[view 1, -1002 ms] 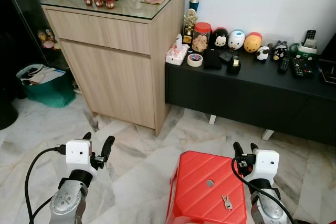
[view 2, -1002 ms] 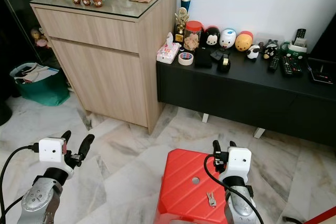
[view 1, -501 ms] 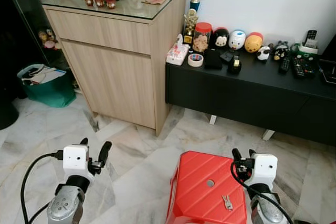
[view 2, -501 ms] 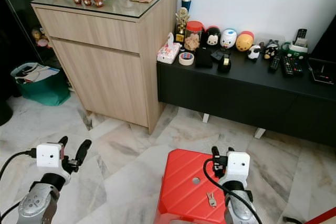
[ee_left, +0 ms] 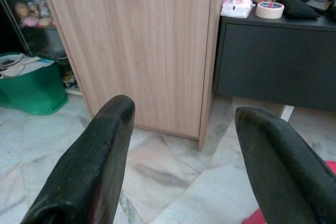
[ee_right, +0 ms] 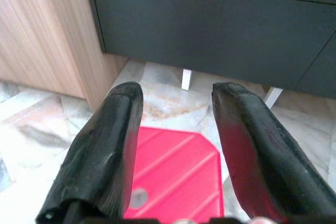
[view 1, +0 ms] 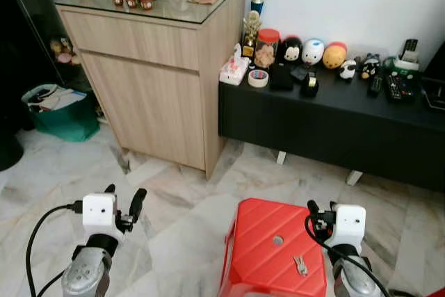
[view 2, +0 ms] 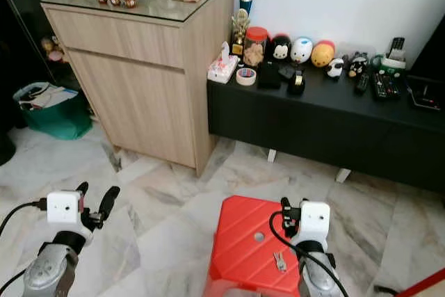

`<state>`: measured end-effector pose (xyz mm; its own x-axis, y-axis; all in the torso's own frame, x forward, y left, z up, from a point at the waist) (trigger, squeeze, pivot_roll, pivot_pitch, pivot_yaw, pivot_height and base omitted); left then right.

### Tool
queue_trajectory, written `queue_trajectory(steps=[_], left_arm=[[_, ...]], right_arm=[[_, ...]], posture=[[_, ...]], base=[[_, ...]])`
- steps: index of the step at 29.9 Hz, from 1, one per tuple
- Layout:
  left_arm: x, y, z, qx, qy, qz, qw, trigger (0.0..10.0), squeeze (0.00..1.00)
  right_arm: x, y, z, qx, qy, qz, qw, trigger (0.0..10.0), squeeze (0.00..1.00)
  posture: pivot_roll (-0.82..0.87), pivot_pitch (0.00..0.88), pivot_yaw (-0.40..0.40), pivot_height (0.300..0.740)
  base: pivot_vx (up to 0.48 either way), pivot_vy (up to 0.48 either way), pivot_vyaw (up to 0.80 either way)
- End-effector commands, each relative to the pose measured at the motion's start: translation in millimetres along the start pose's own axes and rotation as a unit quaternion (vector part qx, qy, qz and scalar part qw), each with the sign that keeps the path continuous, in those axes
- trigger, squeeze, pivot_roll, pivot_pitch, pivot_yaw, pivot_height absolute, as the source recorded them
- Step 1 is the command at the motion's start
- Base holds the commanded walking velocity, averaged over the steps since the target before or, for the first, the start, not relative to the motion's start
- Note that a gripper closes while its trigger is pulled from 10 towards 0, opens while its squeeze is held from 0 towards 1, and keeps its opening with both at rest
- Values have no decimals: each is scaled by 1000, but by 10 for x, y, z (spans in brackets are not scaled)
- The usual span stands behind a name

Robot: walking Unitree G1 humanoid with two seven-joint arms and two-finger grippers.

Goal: Hang keys on a hook

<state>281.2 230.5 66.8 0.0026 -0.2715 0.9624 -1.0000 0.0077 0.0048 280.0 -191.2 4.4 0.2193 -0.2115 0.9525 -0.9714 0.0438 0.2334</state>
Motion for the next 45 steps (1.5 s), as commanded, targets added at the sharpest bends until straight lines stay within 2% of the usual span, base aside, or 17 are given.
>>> queue_trajectory(steps=[1,9,28,34,39,45], left_arm=[[-25,24,-26,3,0,-7,1000,10000,0],[-28,33,-9,1,-1,-12,1000,10000,0],[-27,42,33,-6,0,-16,1000,10000,0],[-37,41,71,-11,4,-20,1000,10000,0],[-47,44,93,-16,5,-24,1000,10000,0],[-42,38,111,-20,6,-23,1000,10000,0]], right_arm=[[-21,11,24,-2,3,-7,1000,10000,0],[-10,5,67,-8,2,-3,1000,10000,0],[-54,-5,61,-5,2,-18,1000,10000,0],[-134,-7,91,-7,9,-45,999,10000,0],[-95,1,79,-1,3,-30,1000,10000,0],[-136,14,72,2,7,-39,999,10000,0]], posture=[[109,0,-42,640],[111,0,-43,640],[116,0,-49,640],[113,0,-54,635],[112,0,-54,625],[113,0,-56,625]], base=[[0,0,0],[0,0,0],[0,0,0],[0,0,0],[0,0,0],[0,0,0]])
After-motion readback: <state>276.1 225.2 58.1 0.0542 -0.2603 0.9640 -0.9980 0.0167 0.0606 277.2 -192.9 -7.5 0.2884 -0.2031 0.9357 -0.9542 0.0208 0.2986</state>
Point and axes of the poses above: a point about 5 cm out from each wrist's last joint towards the gripper, its own y axis pointing back from the gripper into the wrist, its own x axis along the axis of the wrist's last joint, z = x × y, the point moved 4 cm from there along -y, pointing out of the wrist towards the gripper, and after that the axes turned 11 degrees about -y, right-handed, at the moved point
